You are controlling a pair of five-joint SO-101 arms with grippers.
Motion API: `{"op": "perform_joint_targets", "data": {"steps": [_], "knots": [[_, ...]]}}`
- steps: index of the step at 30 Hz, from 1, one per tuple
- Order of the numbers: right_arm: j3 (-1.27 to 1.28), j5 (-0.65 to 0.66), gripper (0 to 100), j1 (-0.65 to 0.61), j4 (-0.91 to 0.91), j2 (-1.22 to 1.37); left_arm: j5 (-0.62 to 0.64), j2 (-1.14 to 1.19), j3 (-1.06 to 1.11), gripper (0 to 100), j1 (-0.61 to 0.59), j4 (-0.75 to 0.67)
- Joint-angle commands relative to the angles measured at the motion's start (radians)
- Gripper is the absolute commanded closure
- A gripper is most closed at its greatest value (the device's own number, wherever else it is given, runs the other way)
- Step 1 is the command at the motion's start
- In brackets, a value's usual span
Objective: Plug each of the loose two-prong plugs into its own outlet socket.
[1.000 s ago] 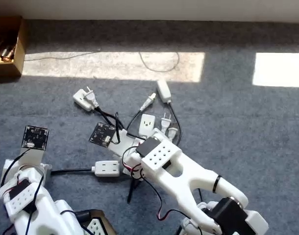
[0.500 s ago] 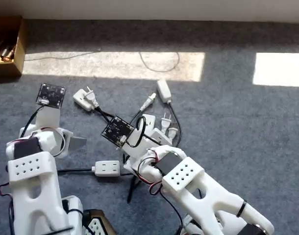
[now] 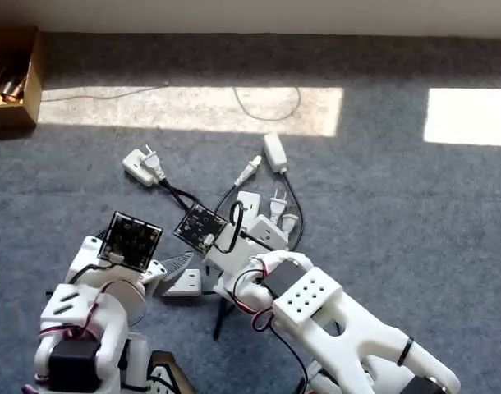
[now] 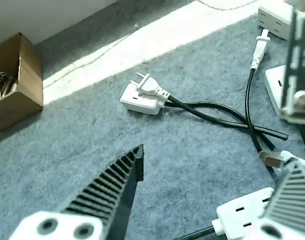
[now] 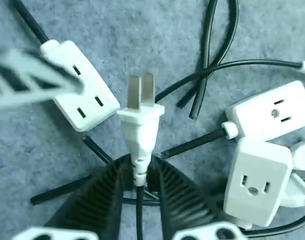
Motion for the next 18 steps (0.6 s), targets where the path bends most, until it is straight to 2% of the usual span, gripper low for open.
{"op": "perform_joint_targets", "data": {"steps": [1, 9, 18], "knots": [[-0.012, -0.011, 99.1, -0.048, 0.030, -0.038, 0.012, -0.002, 0.008, 60, 0.012, 0.003], [-0.119, -0.038, 99.1, -0.085, 0.223, -0.208, 0.011, 0.021, 0.105, 60, 0.012, -0.078], [-0.165, -0.037, 99.1, -0.084, 0.251, -0.246, 0.011, 0.019, 0.134, 60, 0.018, -0.077]]}}
